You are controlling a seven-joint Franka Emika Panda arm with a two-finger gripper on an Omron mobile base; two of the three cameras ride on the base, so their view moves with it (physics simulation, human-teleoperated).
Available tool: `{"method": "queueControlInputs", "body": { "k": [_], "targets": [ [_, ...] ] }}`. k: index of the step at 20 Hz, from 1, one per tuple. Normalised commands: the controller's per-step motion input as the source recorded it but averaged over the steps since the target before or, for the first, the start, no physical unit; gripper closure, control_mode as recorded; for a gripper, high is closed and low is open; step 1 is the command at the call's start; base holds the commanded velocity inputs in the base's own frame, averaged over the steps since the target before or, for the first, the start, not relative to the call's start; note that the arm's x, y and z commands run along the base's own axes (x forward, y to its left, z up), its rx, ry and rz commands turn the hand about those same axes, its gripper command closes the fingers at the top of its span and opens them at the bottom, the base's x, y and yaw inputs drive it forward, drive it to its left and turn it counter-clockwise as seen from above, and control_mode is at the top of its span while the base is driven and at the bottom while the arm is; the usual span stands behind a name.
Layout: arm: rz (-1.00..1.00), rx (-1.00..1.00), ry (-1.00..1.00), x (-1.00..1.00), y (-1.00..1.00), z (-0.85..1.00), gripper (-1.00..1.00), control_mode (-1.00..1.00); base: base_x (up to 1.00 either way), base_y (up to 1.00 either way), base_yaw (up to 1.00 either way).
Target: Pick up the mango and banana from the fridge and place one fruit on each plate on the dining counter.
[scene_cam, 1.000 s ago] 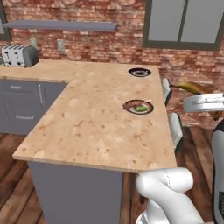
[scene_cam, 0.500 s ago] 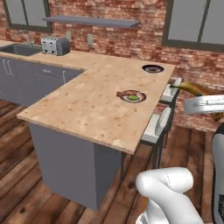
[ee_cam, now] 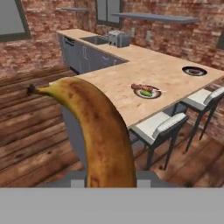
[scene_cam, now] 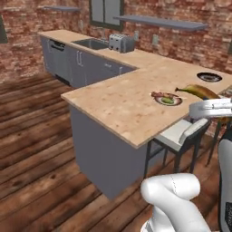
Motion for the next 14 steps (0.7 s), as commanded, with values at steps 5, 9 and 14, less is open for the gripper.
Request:
{"method": "queueControlInputs", "body": {
  "k": [5, 9, 14],
  "targets": [
    [0.0, 0.0, 0.0, 0.0, 0.0, 0.0, 1.0, 1.0, -0.12, -0.8, 0.66],
    [0.0, 0.0, 0.0, 0.0, 0.0, 0.0, 1.0, 1.0, 0.0, -1.0, 0.37],
    [0.0, 0.0, 0.0, 0.0, 0.0, 0.0, 1.0, 1.0, 0.0, -1.0, 0.37]
  ]
}}
